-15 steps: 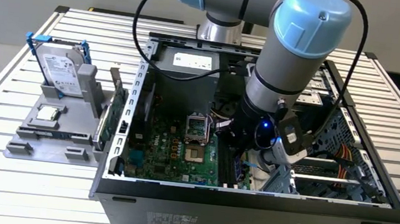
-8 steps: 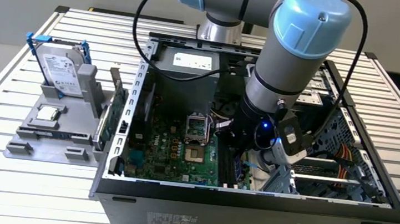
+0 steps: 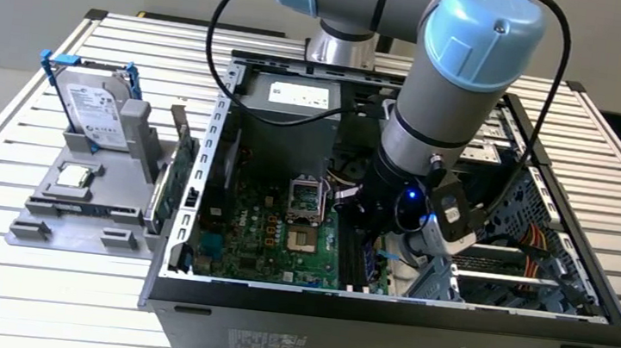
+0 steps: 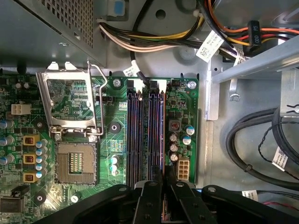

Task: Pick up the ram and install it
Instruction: 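Insert the ram into the slot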

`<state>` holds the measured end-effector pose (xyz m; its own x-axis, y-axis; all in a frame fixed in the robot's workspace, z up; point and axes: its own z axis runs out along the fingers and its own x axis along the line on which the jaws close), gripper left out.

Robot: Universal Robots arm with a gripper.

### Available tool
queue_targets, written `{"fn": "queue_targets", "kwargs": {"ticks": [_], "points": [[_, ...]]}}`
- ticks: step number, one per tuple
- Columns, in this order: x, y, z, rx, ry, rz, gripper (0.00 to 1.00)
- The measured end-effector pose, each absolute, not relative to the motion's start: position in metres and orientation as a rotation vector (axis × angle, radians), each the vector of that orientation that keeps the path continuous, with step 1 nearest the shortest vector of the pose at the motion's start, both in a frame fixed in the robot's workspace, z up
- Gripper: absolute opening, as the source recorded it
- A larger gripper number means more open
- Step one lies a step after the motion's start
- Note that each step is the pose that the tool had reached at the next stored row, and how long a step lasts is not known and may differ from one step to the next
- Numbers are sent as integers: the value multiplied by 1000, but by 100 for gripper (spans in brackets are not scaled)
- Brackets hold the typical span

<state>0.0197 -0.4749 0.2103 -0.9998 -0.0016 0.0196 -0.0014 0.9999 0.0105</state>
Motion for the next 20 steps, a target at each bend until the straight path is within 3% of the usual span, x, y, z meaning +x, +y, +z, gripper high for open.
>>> {"fn": "queue_targets", "kwargs": {"ticks": [20], "points": [[19, -474, 207, -63, -3123, -14, 0]]}}
